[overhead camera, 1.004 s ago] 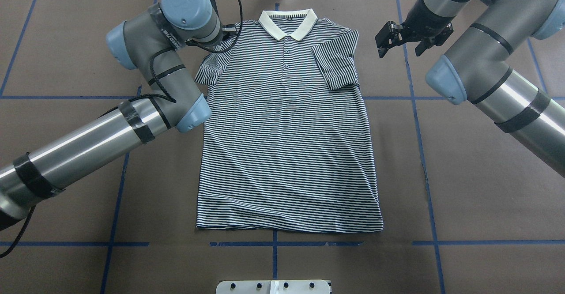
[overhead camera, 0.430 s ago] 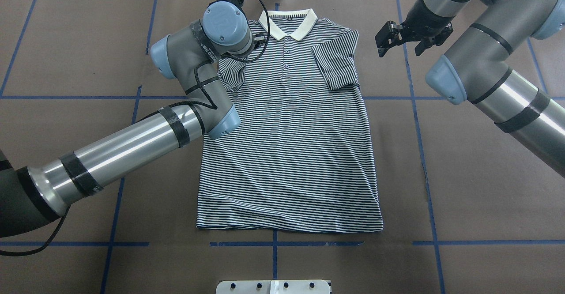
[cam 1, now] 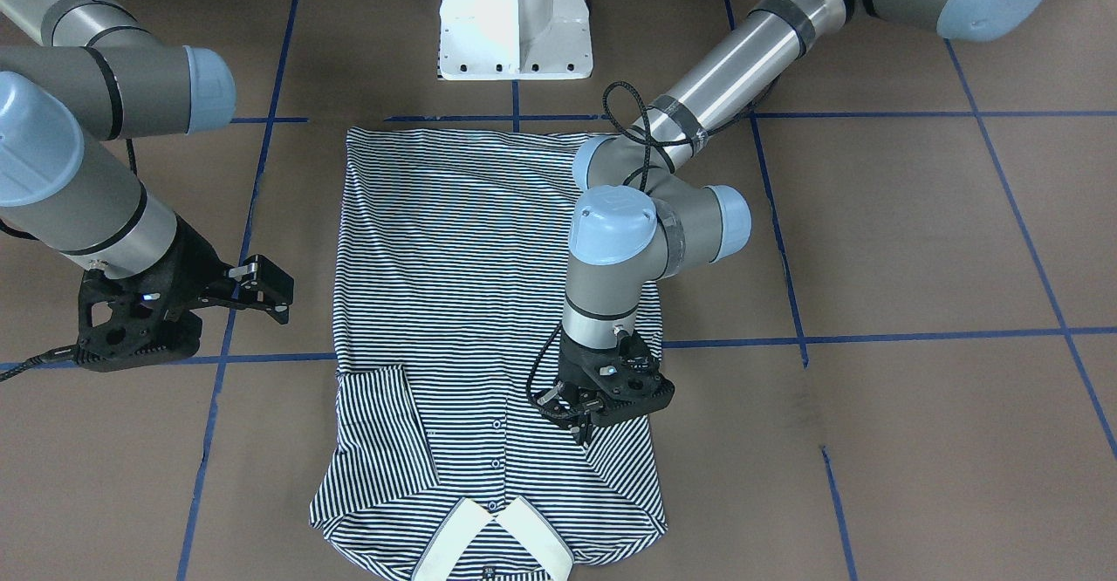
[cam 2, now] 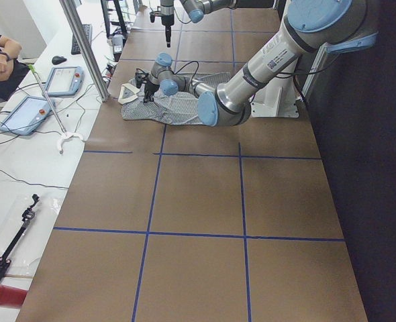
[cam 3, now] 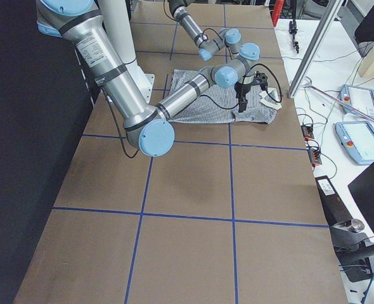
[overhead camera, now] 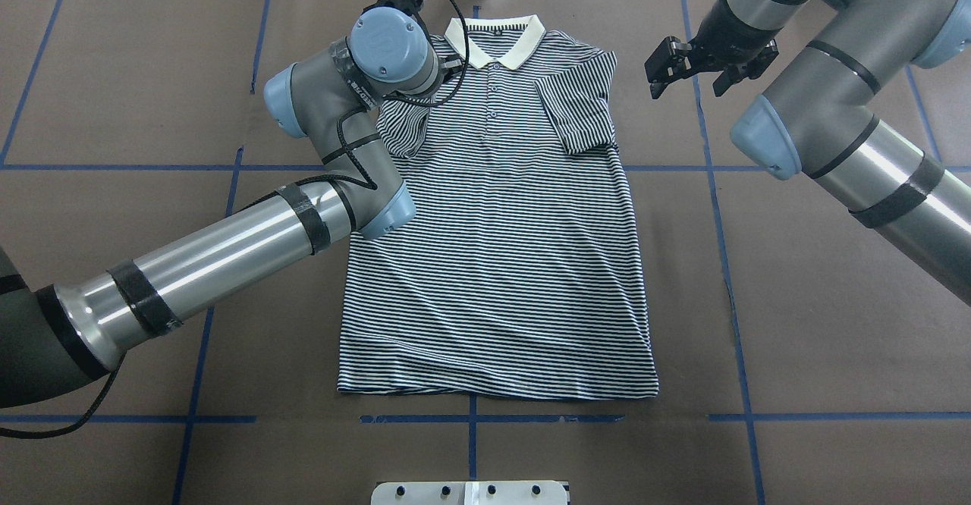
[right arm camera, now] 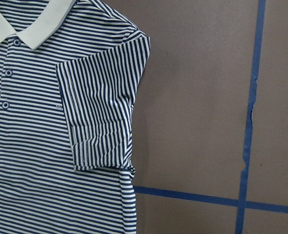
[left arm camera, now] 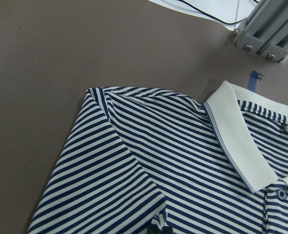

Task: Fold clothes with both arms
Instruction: 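Fold the other sleeve inward over the shirt with the left gripper, then move both grippers to the shirt hem nearest the robot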

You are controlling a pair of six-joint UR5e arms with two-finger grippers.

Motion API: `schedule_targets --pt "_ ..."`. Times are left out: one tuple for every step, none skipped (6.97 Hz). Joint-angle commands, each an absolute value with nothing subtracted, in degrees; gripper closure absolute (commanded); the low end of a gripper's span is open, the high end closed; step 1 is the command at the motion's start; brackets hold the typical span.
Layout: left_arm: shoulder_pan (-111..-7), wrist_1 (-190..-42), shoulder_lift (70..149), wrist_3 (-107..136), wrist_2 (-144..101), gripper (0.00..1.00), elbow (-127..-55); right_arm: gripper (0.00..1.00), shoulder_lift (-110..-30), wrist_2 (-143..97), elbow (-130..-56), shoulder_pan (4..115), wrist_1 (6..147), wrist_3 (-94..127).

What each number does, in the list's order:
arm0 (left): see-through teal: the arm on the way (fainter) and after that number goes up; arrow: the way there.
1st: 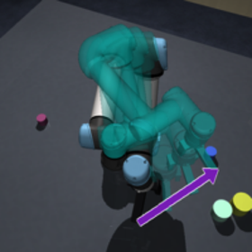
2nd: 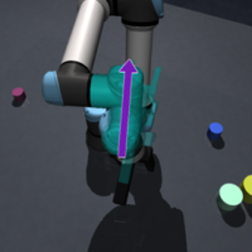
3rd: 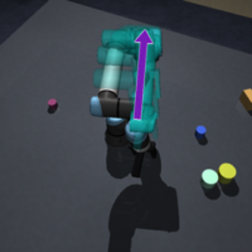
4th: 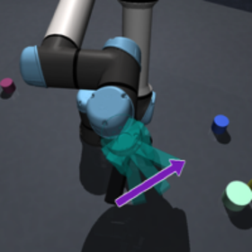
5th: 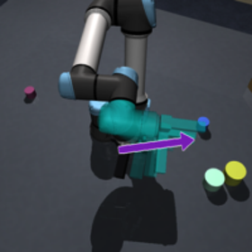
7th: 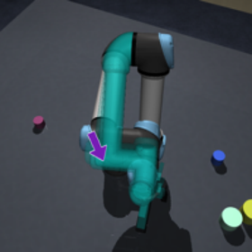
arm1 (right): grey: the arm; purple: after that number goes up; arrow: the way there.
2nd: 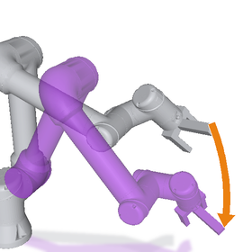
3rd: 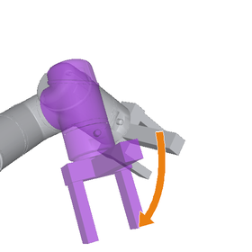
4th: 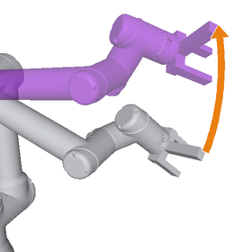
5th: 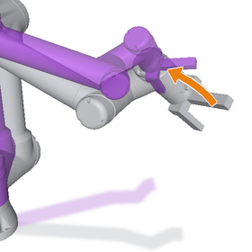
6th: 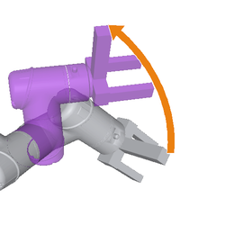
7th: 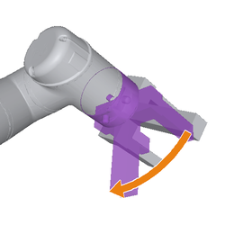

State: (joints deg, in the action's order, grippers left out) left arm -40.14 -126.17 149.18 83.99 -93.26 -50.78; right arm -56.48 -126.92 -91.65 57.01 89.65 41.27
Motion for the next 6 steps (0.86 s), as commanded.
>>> schedule_targets --pt "-40.17 -126.65 149.59 84.11 -93.25 0.53 -50.71 0.00 -56.51 -126.91 -91.49 56.95 89.56 41.40" --pt "-40.17 -126.65 149.59 84.02 -93.43 0.25 -50.71 0.00 -56.51 -126.91 -91.49 56.95 89.65 41.31" --pt "-40.17 -126.65 149.59 83.50 -93.95 0.00 -51.41 0.00 -56.60 -126.91 -91.49 56.95 89.65 41.40" --pt "-40.43 -126.04 148.55 81.84 -97.17 0.00 -55.42 0.00 -56.95 -126.91 -92.10 56.95 89.56 41.57" --pt "-40.34 -124.47 143.40 81.48 -101.21 0.00 -63.20 0.00 -59.04 -127.09 -94.28 56.08 89.56 44.79" --pt "-40.34 -118.19 138.30 80.17 -102.99 0.00 -72.76 0.00 -62.02 -126.65 -98.48 53.90 89.47 48.04"
